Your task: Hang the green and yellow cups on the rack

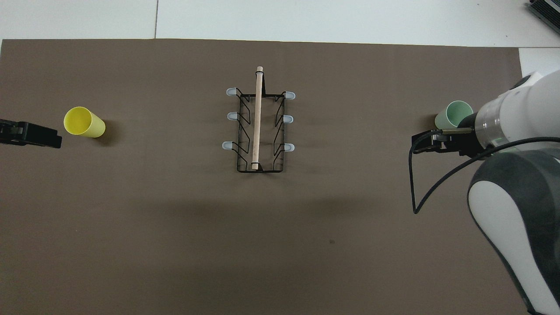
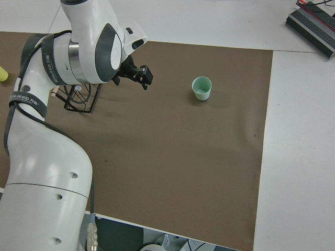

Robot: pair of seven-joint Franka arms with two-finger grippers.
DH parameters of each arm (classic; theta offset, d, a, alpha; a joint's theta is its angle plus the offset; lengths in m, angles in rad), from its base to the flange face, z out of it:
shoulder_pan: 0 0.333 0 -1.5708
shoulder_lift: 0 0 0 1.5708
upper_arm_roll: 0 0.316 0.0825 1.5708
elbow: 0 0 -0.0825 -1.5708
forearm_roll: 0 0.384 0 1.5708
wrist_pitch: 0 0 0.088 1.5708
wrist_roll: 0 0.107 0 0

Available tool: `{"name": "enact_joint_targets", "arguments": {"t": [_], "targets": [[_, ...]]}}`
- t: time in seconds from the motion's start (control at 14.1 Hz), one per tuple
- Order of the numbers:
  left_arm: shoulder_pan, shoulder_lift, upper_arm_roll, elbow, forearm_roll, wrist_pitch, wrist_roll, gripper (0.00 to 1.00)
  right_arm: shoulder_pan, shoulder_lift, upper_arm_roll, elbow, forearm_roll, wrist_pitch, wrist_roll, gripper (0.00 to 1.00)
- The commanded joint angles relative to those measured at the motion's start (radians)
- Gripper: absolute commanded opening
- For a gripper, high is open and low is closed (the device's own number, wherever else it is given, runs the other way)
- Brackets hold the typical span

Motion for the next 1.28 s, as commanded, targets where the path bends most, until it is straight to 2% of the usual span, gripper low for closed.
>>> {"name": "enact_joint_targets", "arguments": {"t": [0.0, 0.43, 0.85, 1.21], "targets": [[0.000, -0.001, -0.003, 0.009, 0.004, -0.019, 0.005, 1.00, 0.001, 0.008, -0.002, 0.009, 0.010, 0.017, 0.008, 1.00], [0.000, -0.007, -0.003, -0.005, 0.001, -0.008, -0.008, 1.00, -0.001, 0.008, -0.002, 0.009, 0.008, 0.021, 0.003, 1.00], [0.006, -0.037, -0.001, -0.075, 0.003, -0.008, -0.013, 1.00, -0.005, 0.011, -0.002, 0.011, -0.011, 0.034, -0.082, 1.00], [0.009, -0.034, 0.000, -0.086, -0.002, 0.026, -0.177, 1.00, -0.011, 0.014, -0.002, 0.005, -0.062, 0.052, -0.213, 1.00]]}}
